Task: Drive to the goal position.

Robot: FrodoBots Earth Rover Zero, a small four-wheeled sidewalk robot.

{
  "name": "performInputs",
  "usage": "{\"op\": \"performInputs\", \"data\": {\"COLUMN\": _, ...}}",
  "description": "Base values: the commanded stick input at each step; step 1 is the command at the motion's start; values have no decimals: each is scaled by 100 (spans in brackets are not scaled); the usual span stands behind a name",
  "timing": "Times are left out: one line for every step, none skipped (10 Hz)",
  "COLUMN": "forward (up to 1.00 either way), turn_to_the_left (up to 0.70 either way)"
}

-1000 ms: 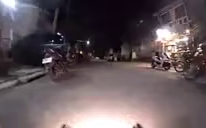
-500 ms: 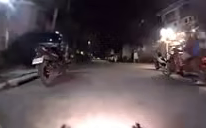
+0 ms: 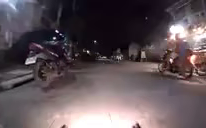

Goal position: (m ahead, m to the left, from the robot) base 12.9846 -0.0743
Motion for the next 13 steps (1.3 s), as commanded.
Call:
{"op": "performInputs", "data": {"forward": 85, "turn_to_the_left": 0}}
{"op": "performInputs", "data": {"forward": 85, "turn_to_the_left": 0}}
{"op": "performInputs", "data": {"forward": 85, "turn_to_the_left": 0}}
{"op": "performInputs", "data": {"forward": 85, "turn_to_the_left": 0}}
{"op": "performInputs", "data": {"forward": 85, "turn_to_the_left": 0}}
{"op": "performInputs", "data": {"forward": 85, "turn_to_the_left": 0}}
{"op": "performInputs", "data": {"forward": 85, "turn_to_the_left": 0}}
{"op": "performInputs", "data": {"forward": 85, "turn_to_the_left": 0}}
{"op": "performInputs", "data": {"forward": 85, "turn_to_the_left": 0}}
{"op": "performInputs", "data": {"forward": 85, "turn_to_the_left": 0}}
{"op": "performInputs", "data": {"forward": 85, "turn_to_the_left": 0}}
{"op": "performInputs", "data": {"forward": 85, "turn_to_the_left": 0}}
{"op": "performInputs", "data": {"forward": 85, "turn_to_the_left": 0}}
